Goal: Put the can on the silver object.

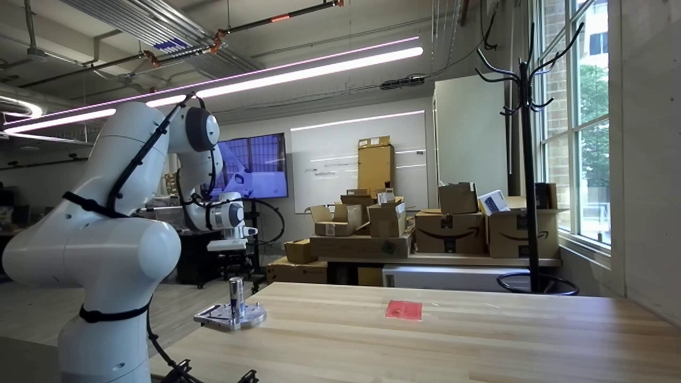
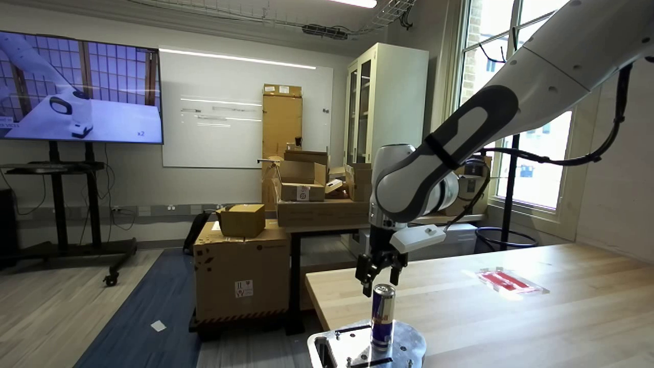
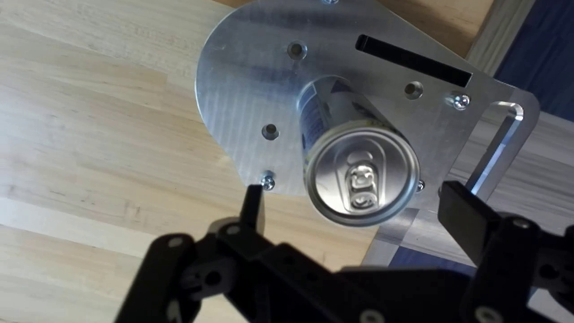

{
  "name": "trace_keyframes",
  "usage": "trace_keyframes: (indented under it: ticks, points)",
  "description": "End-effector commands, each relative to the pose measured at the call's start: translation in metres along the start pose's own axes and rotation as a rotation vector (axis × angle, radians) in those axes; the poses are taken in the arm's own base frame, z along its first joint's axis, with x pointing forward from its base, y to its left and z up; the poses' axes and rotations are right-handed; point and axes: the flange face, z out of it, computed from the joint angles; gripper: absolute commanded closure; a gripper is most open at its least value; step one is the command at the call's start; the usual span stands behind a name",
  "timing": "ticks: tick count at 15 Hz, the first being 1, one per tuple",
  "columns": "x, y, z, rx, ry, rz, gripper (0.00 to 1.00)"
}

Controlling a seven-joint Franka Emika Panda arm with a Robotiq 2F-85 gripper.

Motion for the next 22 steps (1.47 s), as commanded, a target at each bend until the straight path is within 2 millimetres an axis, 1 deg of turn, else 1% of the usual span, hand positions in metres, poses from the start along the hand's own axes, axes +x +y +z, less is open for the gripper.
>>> trace_keyframes:
  ticks: [1, 4, 5, 7, 10, 12, 15, 18, 20, 22]
  points:
    - [-0.007, 0.010, -0.049, -0.014, 0.014, 0.046, 0.00]
    - [-0.016, 0.029, -0.085, -0.026, 0.031, 0.098, 0.00]
    - [-0.020, 0.040, -0.095, -0.027, 0.031, 0.121, 0.00]
    - [-0.032, 0.065, -0.110, -0.025, 0.027, 0.175, 0.00]
    - [-0.057, 0.110, -0.117, -0.006, 0.012, 0.272, 0.00]
    - [-0.081, 0.142, -0.113, 0.011, 0.004, 0.342, 0.00]
    - [-0.115, 0.177, -0.110, 0.036, -0.003, 0.430, 0.00]
    - [-0.142, 0.194, -0.117, 0.049, 0.007, 0.476, 0.00]
    - [-0.154, 0.199, -0.124, 0.050, 0.014, 0.492, 0.00]
    - [-0.162, 0.201, -0.131, 0.050, 0.021, 0.495, 0.00]
